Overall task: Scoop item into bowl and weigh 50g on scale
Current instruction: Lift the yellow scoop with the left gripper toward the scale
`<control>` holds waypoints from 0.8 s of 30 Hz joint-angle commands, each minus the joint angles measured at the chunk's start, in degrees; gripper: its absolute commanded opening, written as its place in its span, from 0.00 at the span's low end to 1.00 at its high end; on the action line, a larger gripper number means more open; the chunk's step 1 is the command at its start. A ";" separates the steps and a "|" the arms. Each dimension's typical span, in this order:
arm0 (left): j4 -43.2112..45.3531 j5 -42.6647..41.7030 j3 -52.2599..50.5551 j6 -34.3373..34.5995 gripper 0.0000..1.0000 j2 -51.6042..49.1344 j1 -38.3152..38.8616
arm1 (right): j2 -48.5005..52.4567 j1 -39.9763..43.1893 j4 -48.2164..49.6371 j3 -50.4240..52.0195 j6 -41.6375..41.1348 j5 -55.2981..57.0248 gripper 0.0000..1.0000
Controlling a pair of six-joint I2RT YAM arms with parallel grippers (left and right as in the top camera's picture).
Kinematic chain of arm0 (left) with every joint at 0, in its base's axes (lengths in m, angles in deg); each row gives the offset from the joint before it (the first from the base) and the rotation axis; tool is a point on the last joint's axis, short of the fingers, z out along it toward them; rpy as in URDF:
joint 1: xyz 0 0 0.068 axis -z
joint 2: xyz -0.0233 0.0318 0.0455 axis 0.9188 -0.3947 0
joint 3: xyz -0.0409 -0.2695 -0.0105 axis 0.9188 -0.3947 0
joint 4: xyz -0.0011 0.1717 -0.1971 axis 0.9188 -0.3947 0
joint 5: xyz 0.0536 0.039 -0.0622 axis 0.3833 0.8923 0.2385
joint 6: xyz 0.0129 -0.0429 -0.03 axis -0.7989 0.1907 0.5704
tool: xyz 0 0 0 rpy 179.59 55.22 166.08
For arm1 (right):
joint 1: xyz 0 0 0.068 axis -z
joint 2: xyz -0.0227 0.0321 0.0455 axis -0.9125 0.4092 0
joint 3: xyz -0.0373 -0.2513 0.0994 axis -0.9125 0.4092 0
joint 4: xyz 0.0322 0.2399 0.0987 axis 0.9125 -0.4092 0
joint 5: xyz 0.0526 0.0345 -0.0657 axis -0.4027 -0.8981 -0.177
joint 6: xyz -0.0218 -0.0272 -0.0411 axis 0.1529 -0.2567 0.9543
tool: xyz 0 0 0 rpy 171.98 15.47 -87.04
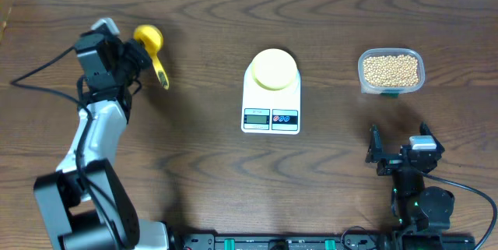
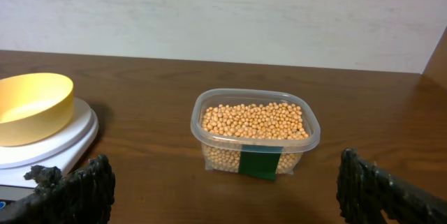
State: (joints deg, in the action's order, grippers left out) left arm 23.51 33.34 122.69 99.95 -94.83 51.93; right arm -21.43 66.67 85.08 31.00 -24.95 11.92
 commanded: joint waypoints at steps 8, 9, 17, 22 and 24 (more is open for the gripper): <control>0.04 -0.31 0.50 39.82 0.08 2.05 0.20 | -0.31 -0.42 0.04 0.09 3.02 2.67 0.99; 0.02 -0.63 0.50 42.36 0.08 2.05 0.39 | -0.31 -0.44 0.59 0.09 3.76 4.11 0.99; -2.19 -1.84 0.50 50.23 0.08 2.05 2.67 | -0.31 -0.44 1.25 0.09 3.67 4.90 0.99; -2.49 -1.77 0.50 55.12 0.08 2.05 4.50 | -0.31 -0.44 1.31 0.09 4.31 5.92 0.99; -2.47 -1.77 0.50 57.37 0.08 2.05 5.11 | -0.31 -0.44 2.08 0.09 4.35 3.78 0.99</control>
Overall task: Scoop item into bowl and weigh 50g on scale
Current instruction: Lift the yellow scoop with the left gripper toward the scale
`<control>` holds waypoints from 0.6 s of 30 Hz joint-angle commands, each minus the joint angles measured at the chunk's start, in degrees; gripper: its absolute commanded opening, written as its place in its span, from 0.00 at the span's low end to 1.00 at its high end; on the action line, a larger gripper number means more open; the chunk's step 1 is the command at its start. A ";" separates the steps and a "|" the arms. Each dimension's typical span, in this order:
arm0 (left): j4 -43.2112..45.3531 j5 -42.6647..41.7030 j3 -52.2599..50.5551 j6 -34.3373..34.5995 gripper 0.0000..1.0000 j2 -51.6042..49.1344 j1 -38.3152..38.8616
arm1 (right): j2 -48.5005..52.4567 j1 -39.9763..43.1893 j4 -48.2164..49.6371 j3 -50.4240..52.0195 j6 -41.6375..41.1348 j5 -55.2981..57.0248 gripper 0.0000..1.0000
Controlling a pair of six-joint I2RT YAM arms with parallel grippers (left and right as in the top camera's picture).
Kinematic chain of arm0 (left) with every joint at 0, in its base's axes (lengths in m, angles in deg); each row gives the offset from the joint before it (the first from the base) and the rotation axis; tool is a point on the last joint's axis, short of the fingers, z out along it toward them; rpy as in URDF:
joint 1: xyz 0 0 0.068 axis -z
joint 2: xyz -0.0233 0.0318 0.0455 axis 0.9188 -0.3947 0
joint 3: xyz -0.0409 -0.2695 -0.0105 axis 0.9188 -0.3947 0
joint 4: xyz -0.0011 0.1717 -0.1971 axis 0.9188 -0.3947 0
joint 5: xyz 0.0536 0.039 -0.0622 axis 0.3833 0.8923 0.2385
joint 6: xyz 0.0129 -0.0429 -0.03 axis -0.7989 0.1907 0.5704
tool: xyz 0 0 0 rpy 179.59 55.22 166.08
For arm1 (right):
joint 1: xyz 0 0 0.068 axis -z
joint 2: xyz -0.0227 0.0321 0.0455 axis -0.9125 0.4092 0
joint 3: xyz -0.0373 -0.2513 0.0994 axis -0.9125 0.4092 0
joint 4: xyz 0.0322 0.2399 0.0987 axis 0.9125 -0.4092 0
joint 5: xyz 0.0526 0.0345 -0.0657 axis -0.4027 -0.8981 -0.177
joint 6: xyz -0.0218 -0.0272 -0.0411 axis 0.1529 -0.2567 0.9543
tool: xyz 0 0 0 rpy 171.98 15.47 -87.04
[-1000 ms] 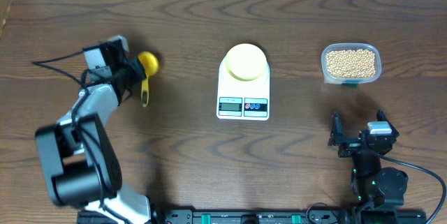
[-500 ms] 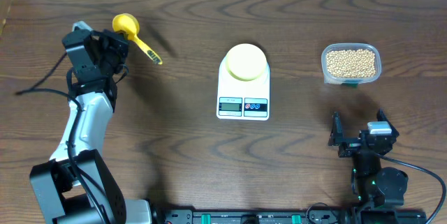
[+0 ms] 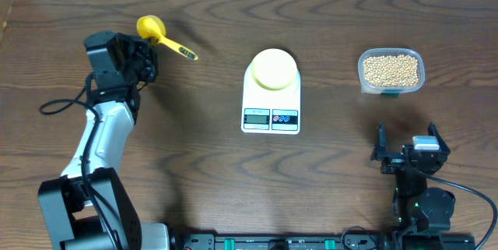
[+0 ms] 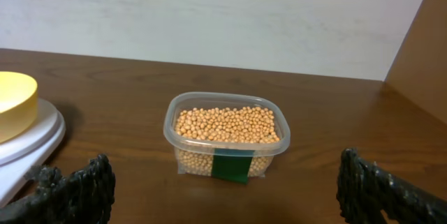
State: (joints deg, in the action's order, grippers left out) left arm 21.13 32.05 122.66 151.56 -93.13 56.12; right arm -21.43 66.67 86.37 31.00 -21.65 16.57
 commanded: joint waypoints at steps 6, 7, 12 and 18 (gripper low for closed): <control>-0.15 -0.50 0.52 6.64 0.08 0.35 1.25 | -0.04 -0.44 2.86 -0.63 0.76 -6.99 0.99; -0.15 -0.50 0.52 6.64 0.08 0.35 1.25 | 0.13 -0.44 3.08 -1.01 0.76 -7.74 0.99; -0.15 -0.48 0.52 6.62 0.08 0.33 1.25 | 3.10 -0.44 3.21 -4.55 0.79 -11.61 0.99; -0.15 -0.48 0.52 6.62 0.08 0.31 1.25 | 14.08 -0.44 3.21 -12.48 0.81 -15.19 0.99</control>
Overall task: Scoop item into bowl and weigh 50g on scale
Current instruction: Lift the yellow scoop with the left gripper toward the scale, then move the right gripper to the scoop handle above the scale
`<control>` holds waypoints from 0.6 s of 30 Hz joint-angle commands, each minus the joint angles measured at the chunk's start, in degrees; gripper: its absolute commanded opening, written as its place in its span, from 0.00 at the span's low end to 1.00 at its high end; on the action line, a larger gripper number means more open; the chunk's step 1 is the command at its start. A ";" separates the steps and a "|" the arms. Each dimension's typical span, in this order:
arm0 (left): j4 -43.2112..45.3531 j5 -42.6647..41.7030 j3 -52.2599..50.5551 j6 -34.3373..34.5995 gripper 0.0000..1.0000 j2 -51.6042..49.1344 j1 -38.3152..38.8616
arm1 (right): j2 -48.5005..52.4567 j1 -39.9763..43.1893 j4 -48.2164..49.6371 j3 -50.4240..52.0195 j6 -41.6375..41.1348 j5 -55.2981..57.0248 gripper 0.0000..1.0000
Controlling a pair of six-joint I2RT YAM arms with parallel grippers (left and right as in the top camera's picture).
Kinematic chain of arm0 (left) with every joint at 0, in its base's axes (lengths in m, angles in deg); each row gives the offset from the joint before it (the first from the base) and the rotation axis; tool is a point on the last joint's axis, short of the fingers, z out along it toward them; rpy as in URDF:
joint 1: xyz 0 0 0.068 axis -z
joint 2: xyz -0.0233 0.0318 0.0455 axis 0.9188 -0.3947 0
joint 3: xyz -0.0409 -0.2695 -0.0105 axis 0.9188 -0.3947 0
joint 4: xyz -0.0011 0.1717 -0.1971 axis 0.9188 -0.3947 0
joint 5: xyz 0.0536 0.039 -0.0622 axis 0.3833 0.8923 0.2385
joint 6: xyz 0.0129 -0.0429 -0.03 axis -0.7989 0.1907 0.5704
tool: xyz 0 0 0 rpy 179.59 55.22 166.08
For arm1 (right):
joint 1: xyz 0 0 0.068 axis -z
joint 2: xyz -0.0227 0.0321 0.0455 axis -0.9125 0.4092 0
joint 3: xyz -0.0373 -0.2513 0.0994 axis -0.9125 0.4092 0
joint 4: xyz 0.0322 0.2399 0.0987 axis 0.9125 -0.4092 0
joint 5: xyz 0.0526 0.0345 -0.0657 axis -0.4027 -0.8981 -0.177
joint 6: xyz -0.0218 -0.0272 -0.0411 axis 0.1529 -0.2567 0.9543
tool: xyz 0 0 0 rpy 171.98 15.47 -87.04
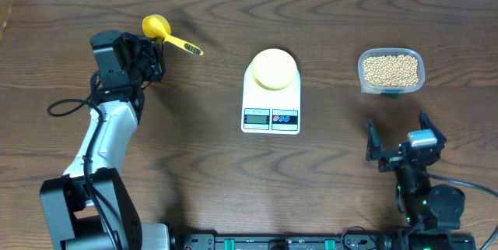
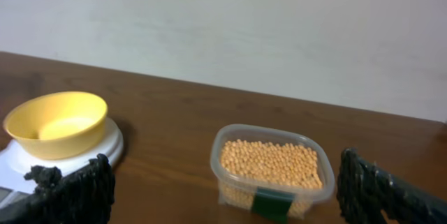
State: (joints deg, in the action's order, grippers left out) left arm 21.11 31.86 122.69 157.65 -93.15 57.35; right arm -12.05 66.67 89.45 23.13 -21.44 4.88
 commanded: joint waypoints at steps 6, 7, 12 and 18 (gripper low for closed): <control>-0.13 -0.26 0.50 0.52 0.08 0.33 0.02 | 20.70 -0.44 0.28 -15.47 3.02 -11.08 0.99; -0.13 -0.26 0.50 0.52 0.08 0.33 0.02 | 23.63 -0.44 0.33 -17.59 3.34 -12.59 0.99; -0.13 0.59 0.50 0.55 0.08 0.33 1.18 | 38.86 -0.44 0.04 -29.94 4.92 -21.31 0.99; -0.11 9.73 0.50 1.86 0.07 0.33 5.64 | 57.02 -0.44 -2.78 -45.68 3.17 -35.45 0.99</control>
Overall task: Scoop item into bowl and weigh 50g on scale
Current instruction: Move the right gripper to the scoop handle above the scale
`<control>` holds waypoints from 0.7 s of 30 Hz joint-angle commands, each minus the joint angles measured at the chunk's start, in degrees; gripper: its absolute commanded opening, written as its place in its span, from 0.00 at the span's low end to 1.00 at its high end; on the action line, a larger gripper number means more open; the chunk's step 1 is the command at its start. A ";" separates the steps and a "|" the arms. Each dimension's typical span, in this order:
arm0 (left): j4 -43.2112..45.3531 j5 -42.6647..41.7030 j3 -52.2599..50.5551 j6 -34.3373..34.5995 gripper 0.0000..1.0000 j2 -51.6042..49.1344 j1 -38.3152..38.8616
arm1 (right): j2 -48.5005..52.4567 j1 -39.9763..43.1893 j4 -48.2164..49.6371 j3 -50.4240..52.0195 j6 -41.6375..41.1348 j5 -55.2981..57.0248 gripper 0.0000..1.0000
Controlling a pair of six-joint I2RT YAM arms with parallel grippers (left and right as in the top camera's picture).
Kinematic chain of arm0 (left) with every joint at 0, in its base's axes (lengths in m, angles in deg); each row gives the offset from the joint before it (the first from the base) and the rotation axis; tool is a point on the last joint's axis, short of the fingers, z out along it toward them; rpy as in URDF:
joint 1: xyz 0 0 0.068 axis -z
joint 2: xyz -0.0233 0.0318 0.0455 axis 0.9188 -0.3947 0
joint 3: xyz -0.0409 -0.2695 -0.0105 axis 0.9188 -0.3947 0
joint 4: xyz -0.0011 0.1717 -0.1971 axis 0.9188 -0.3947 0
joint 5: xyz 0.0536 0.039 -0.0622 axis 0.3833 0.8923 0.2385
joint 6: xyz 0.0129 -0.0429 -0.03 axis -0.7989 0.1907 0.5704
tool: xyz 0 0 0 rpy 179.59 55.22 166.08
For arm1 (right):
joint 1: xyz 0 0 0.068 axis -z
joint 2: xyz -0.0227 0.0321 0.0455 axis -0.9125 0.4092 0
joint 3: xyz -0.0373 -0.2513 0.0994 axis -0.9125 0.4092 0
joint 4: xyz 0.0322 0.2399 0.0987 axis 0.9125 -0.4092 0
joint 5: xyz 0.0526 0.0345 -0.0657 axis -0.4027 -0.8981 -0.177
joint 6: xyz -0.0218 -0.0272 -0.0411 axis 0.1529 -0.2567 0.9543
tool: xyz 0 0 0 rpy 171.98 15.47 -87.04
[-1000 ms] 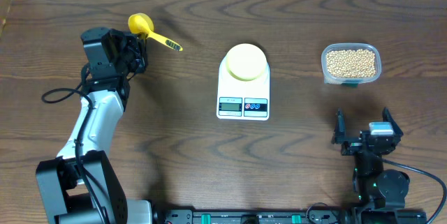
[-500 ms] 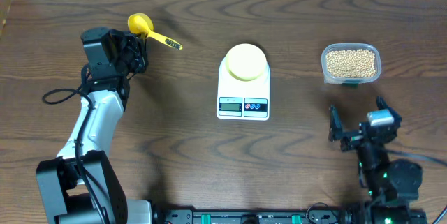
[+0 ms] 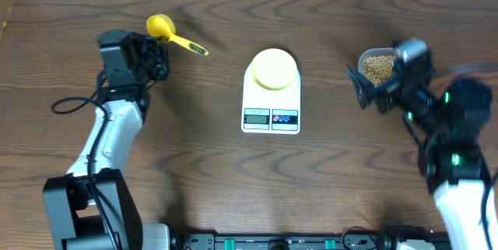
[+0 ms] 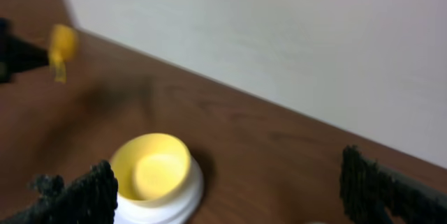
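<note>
A yellow scoop (image 3: 162, 26) is held over the far left of the table, its handle pointing right toward the scale. My left gripper (image 3: 153, 44) is shut on it. The white scale (image 3: 271, 103) stands mid-table with the yellow bowl (image 3: 273, 68) on it. The bowl (image 4: 155, 168) looks empty in the right wrist view, where the scoop (image 4: 61, 46) shows blurred at upper left. My right gripper (image 3: 373, 94) hangs open over the left part of the clear bean container (image 3: 379, 66), hiding much of it. Nothing sits between its fingers (image 4: 77, 196).
A pale wall (image 4: 279, 42) rises behind the table's far edge. The left arm's cable (image 3: 74, 103) trails over the table at the left. Bare wood (image 3: 327, 172) lies in front of the scale.
My right gripper, still open, has gone from low near the front right edge to above the bean container, and its camera now faces the bowl and scale. The left gripper with the scoop shifted slightly right.
At first my left gripper held the scoop at the far left with the handle pointing toward the front. Then the handle pointed right, and the scoop has edged right since. My right gripper stayed open near the front edge facing the beans, and now hangs over the container.
</note>
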State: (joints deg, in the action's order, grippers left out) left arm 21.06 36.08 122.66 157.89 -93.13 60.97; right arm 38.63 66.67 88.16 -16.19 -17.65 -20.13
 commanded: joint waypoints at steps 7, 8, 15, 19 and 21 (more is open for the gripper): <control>0.96 11.47 0.52 12.79 0.08 0.31 6.69 | 19.69 -2.03 -1.64 -17.57 -4.20 -21.70 0.99; 1.33 11.91 0.52 14.80 0.08 0.31 7.28 | 21.07 -2.43 -1.01 -18.29 -5.07 -21.84 0.99; 6.34 12.11 0.52 19.50 0.08 0.31 11.34 | 24.68 -4.61 4.50 -18.71 -8.59 -23.26 0.99; 7.30 12.07 0.52 19.50 0.08 0.31 14.97 | 24.65 -4.66 3.54 -18.67 -9.55 -24.00 0.99; 7.28 12.87 0.52 19.52 0.08 0.31 16.94 | 24.65 -4.61 1.55 -18.67 -11.61 -25.57 0.99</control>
State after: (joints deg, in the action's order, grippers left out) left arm 28.03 47.35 122.66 176.45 -93.13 75.53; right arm 63.35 62.27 90.72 -33.57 -26.24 -42.88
